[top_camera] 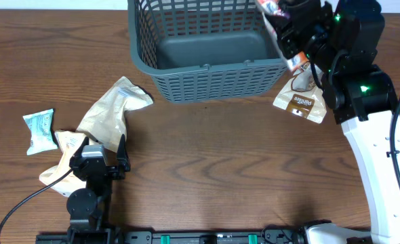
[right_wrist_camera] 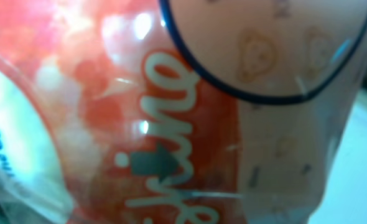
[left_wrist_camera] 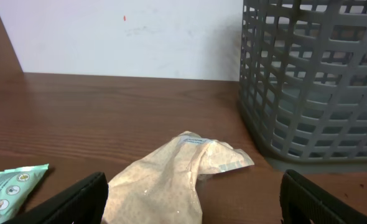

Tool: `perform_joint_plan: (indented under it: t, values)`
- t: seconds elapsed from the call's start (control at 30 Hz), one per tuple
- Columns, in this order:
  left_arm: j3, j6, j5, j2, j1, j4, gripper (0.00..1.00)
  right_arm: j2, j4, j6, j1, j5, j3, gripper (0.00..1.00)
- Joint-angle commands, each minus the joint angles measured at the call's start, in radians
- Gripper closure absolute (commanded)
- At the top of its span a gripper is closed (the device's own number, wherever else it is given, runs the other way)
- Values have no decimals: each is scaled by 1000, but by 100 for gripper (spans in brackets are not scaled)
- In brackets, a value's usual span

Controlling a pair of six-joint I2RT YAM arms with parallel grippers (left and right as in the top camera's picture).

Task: Pack container
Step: 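Lift the tissue packs and carry them over the grey basket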

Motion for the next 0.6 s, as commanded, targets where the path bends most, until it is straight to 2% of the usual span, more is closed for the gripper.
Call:
perform_joint_plan:
  t: [0.0, 0.17, 0.27, 0.43, 0.57]
  values:
    - [-17, -5, -26, 2, -5, -22, 19, -19, 54, -21, 11, 32, 49, 92]
    - [-17, -5, -26, 2, -5, -22, 19, -14, 126, -26, 12, 31, 56, 92]
    - [-17, -5, -25, 2, -5, -21, 19, 2, 129, -93, 19, 5, 56, 89]
    - [-17, -5, -25, 2, -5, -21, 19, 50, 129, -192, 39, -60, 56, 99]
    - [-17, -9, -22, 2, -5, -21, 19, 102, 129, -221, 46, -117, 56, 99]
